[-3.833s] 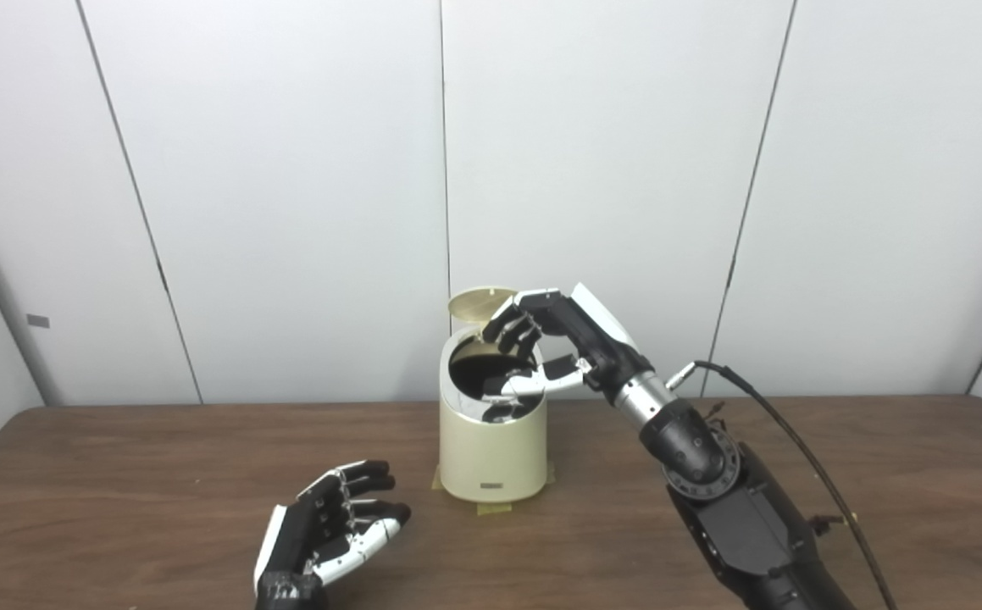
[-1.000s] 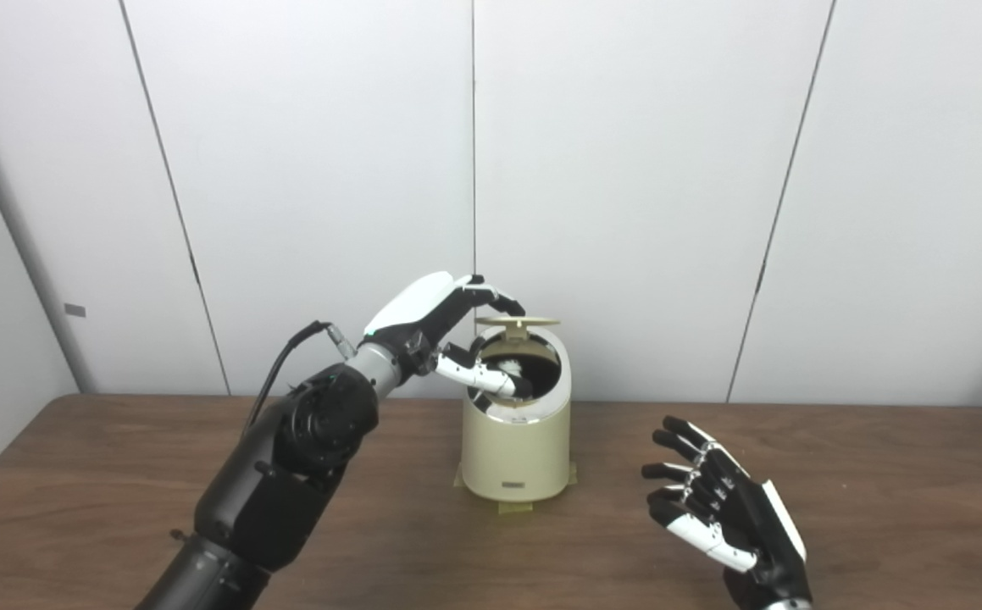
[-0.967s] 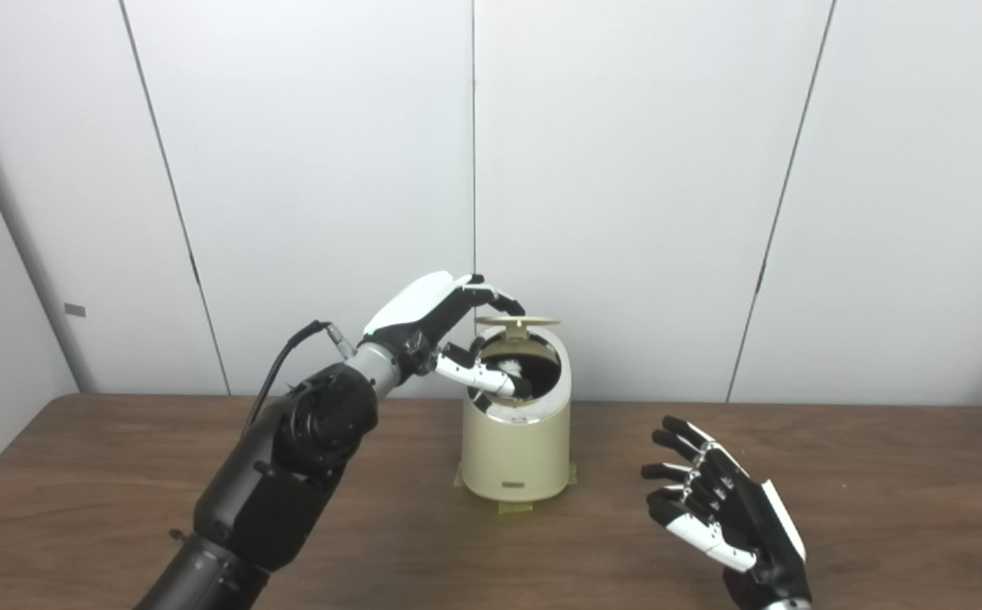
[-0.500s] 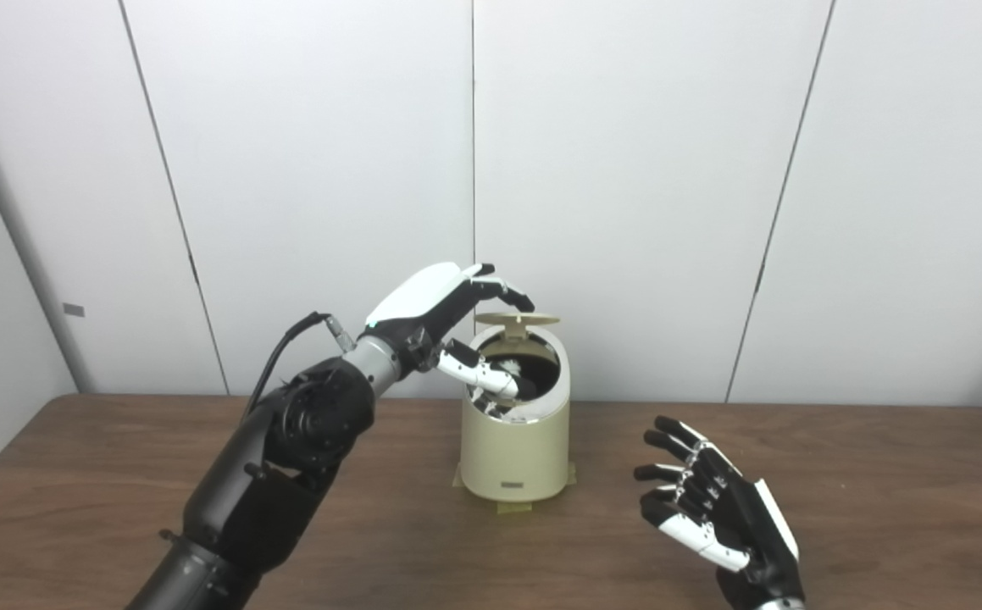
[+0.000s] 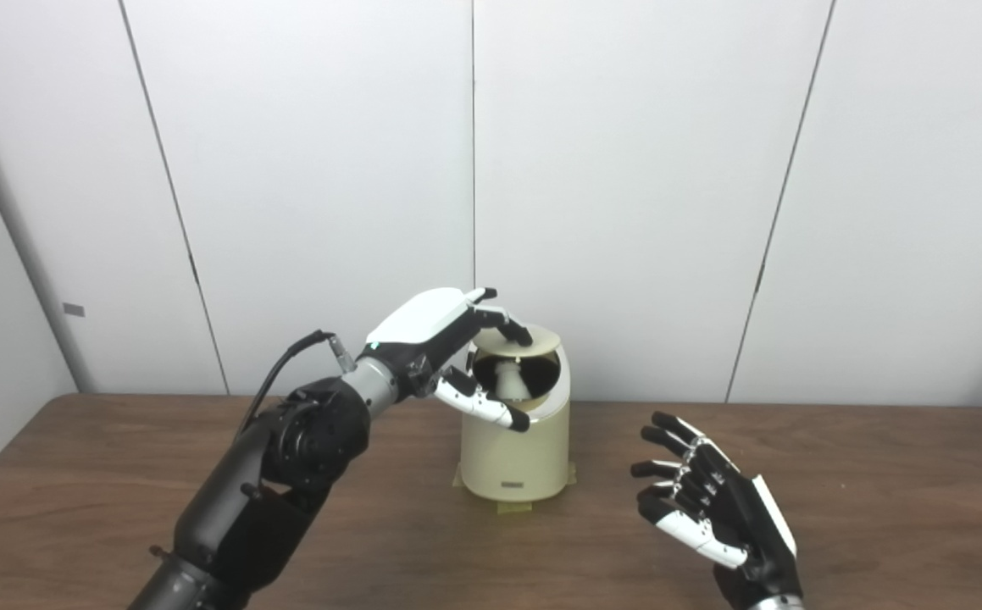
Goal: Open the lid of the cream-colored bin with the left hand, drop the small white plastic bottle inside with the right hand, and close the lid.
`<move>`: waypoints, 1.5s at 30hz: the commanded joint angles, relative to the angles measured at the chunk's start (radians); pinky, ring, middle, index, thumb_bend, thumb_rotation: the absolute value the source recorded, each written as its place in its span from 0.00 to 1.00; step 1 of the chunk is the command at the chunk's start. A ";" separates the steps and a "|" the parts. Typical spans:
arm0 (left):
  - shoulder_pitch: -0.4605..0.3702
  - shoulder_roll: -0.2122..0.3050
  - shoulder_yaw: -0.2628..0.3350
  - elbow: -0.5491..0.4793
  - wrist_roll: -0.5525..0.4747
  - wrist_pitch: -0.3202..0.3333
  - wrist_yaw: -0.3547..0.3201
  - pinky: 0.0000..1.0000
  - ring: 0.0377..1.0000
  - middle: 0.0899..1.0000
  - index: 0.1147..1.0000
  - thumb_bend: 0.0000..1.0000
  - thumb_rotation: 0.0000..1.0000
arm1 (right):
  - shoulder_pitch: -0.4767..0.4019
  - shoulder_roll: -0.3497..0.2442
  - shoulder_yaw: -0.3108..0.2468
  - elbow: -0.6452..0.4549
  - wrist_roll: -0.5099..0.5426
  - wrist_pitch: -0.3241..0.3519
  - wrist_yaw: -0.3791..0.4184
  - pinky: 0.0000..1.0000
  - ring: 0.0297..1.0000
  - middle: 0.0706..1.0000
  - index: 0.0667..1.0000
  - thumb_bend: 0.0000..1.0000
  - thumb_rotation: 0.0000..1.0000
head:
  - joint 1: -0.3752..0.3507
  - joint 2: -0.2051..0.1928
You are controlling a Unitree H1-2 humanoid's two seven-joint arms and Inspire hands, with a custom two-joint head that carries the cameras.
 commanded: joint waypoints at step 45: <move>0.051 0.031 -0.097 -0.083 0.227 -0.021 -0.065 1.00 0.99 0.74 0.72 0.99 0.37 | -0.031 0.003 0.002 -0.070 0.017 0.020 -0.005 0.48 0.62 0.80 0.80 0.91 0.37 | -0.006 0.042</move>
